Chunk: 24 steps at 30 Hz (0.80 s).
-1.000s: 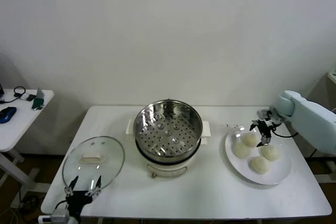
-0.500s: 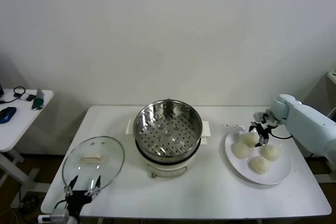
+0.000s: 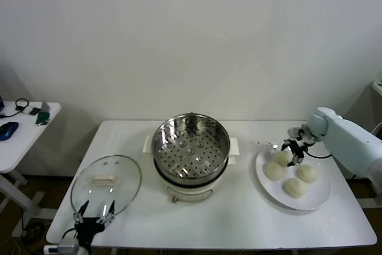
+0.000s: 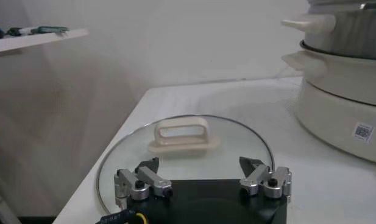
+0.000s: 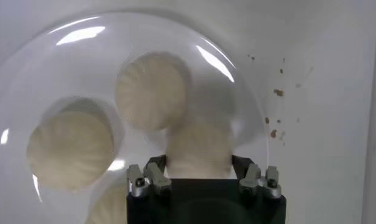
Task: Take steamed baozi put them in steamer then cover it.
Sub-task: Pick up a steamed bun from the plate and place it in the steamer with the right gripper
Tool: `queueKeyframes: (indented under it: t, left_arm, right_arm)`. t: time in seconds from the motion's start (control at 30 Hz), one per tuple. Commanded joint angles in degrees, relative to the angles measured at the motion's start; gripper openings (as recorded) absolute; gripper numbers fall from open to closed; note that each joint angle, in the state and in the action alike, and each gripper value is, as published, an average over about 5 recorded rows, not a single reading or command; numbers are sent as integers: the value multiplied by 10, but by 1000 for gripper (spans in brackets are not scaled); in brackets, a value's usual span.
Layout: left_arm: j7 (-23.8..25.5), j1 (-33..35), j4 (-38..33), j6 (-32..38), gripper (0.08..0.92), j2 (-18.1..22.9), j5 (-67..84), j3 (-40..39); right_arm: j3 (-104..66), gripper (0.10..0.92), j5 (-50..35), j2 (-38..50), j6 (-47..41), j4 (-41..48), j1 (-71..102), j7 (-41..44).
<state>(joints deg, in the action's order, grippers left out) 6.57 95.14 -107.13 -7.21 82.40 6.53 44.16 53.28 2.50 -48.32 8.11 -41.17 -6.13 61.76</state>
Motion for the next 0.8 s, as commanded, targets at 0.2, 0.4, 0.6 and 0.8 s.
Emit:
queueKeyframes:
  t: [0.2,0.4,0.6,0.8]
  left_arm:
    - [-1,0,0,4,823,3,-1,-1]
    - [-1,2,-1,8,823,2,-1,-1]
    - [-2,3,-3,9,823,-2,-1,-2]
    - [-2,1,-4,9,823,-8,0,-3]
  right_arm:
    - [157,704,-102,30,11,-97,-177,21]
    - [295,704,-171,11,34,-196,-376,32]
    - [347,696,-217,-63,75,-282,-497,33]
    - [360,696,-231,-158,132,-356,-510,27]
